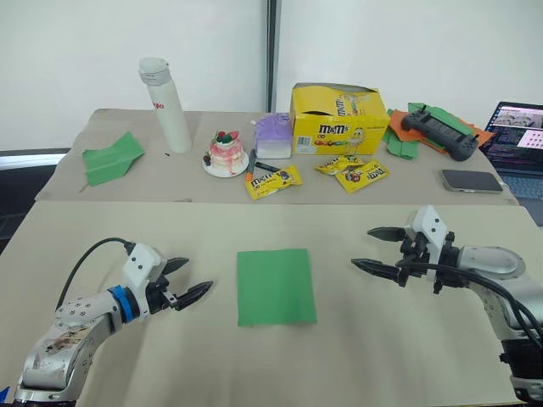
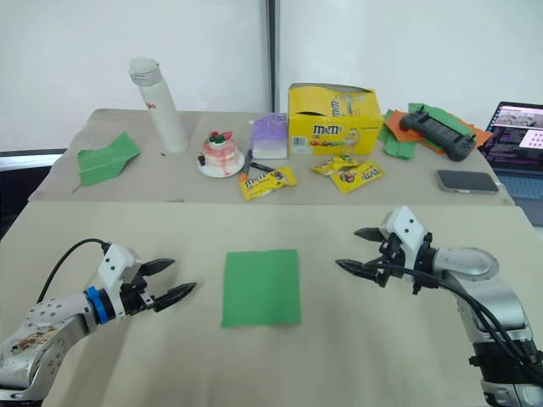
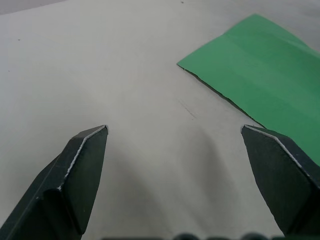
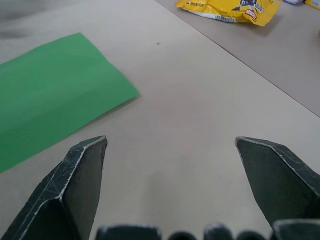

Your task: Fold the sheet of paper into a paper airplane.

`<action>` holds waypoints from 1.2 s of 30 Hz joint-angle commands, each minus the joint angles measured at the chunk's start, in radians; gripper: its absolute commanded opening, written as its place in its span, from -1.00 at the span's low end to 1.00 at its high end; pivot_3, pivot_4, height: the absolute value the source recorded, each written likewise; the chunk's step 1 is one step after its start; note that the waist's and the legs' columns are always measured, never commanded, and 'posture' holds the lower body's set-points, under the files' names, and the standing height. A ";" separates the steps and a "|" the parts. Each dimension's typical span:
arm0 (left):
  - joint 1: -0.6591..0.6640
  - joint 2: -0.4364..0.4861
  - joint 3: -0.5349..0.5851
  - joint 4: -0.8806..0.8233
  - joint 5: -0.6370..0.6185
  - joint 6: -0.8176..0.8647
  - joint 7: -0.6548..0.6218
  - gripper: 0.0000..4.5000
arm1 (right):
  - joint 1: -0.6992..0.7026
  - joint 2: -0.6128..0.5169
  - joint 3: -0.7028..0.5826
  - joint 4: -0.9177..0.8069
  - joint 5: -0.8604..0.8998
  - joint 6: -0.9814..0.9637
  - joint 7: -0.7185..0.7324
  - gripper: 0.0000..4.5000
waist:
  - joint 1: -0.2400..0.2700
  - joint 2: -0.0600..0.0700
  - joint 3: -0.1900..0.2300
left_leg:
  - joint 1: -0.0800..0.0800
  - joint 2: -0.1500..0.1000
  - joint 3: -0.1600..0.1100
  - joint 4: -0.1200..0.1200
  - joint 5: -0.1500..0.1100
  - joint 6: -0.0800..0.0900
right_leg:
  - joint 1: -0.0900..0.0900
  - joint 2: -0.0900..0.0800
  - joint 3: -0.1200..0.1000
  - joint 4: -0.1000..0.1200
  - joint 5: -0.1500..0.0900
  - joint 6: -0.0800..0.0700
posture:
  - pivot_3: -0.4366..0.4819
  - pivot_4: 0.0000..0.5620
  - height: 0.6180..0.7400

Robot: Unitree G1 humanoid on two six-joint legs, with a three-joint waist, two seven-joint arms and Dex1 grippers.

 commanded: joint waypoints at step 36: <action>-0.359 -0.072 -0.416 0.188 0.170 -0.108 -0.195 -0.99 | 0.108 0.015 0.121 -0.225 -0.073 0.029 -0.086 -1.00 | 0.005 0.000 0.000 | -0.001 0.000 -0.001 0.001 0.000 0.000 | 0.000 0.001 0.000 0.000 0.000 0.000 | -0.05 -0.47 1.00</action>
